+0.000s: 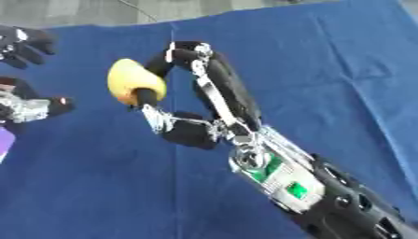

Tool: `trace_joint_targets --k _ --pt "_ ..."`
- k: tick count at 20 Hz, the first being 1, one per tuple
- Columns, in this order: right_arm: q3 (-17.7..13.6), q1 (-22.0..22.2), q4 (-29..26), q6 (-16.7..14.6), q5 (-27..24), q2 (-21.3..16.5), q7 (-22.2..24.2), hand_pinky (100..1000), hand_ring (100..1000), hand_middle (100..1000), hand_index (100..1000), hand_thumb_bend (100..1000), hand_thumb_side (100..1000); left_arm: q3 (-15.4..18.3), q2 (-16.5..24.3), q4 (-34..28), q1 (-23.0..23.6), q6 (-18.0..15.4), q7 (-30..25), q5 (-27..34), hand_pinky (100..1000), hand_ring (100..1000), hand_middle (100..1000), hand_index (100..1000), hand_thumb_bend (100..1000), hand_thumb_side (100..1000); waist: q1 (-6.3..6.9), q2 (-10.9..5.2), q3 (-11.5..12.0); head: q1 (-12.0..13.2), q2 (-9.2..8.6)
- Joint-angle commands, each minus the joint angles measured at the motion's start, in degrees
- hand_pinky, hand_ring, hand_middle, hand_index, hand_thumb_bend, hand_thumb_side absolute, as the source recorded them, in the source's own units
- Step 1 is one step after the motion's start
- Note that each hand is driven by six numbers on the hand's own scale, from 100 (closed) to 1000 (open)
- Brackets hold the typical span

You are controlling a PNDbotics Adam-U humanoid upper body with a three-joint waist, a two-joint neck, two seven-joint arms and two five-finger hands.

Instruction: Pick up the objects with one hand, pass them to the other hand, and then place them into the box on the other side of the table.

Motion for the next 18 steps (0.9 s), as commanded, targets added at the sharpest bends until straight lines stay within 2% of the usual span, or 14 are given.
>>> trace_joint_targets --k 1,4,11,18 --pt "0.14 -0.86 -0.29 -1.45 1.07 -0.06 0.3 818 580 447 566 100 100 -0.18 -0.26 -0.61 -1.72 -0.44 0.35 0.58 832 815 815 945 570 526 -0.01 -1.13 0.19 0.22 0.43" --pt "0.62 -0.93 -0.15 -2.87 1.6 -0.11 0.9 820 581 447 566 100 100 -0.48 -1.16 -0.61 -2.6 -1.87 0.55 1.82 830 810 808 937 554 521 -0.01 -1.09 0.3 0.12 0.66" --pt "0.98 -1.05 0.17 -4.35 1.21 -0.19 1.5 822 582 448 567 100 100 -0.85 -1.68 -0.61 -3.08 -7.81 -0.16 7.44 830 807 806 926 525 533 -0.06 -0.81 0.28 -0.03 1.1" --pt "0.96 -1.24 -0.78 -4.85 0.58 -0.44 2.34 824 582 448 567 100 100 -1.22 -1.92 -0.61 -3.16 -9.89 -4.58 10.48 833 813 804 923 495 559 -0.14 -0.76 0.2 -0.2 1.64"
